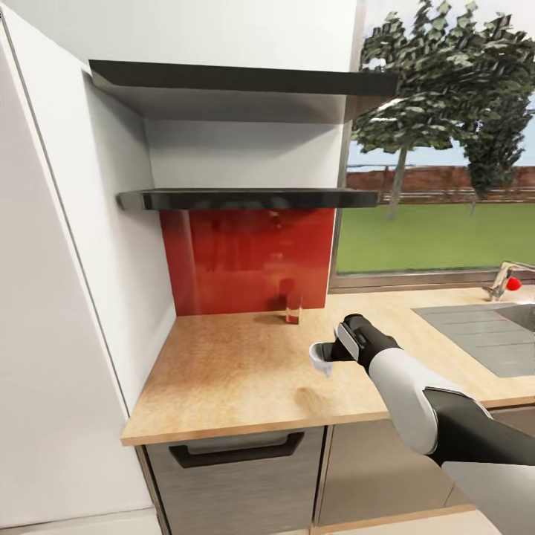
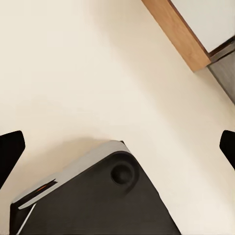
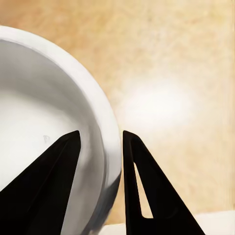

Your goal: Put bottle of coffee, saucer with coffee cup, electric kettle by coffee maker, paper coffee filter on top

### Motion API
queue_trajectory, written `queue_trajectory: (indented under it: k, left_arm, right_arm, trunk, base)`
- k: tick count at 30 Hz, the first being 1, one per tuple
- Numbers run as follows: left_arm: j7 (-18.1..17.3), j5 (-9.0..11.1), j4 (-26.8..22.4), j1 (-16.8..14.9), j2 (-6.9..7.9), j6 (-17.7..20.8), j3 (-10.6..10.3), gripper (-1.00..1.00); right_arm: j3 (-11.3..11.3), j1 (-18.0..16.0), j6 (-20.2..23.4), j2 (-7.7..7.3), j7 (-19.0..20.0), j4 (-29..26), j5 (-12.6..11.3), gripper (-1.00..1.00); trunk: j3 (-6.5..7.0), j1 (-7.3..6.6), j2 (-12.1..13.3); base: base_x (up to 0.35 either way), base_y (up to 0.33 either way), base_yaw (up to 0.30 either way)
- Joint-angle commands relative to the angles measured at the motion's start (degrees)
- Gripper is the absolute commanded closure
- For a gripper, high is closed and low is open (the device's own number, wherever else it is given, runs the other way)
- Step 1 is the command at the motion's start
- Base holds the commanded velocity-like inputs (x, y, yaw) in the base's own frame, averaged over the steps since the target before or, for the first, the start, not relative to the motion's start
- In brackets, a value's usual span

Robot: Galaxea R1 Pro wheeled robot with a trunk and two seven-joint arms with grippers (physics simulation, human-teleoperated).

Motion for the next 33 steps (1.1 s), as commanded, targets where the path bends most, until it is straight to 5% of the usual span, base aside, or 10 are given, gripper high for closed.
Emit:
queue_trajectory:
  k: [1, 16, 33]
  left_arm:
    - [-0.47, 0.6, -0.06, 0.0, 0.0, 0.08, 0.02, -1.0]
    - [-0.49, 0.34, -0.08, 0.0, 0.0, 0.08, -0.01, -1.0]
    - [-0.49, 0.48, -0.02, 0.0, -0.06, 0.02, 0.07, -1.0]
  right_arm:
    - [-0.48, -0.04, 0.18, 0.07, -0.15, -0.07, 0.38, 1.0]
    - [-0.48, -0.04, 0.35, 0.05, -0.08, -0.07, 0.29, 1.0]
    - [-0.48, -0.04, 0.15, -0.03, -0.14, -0.03, 0.33, 1.0]
  trunk:
    - [0.08, -0.19, 0.31]
    - [2.77, -3.49, 6.33]
    - [2.77, -3.49, 6.33]
  base:
    - [0.0, 0.0, -0.012]
    - [0.0, 0.0, -0.172]
    - [0.0, 0.0, -0.284]
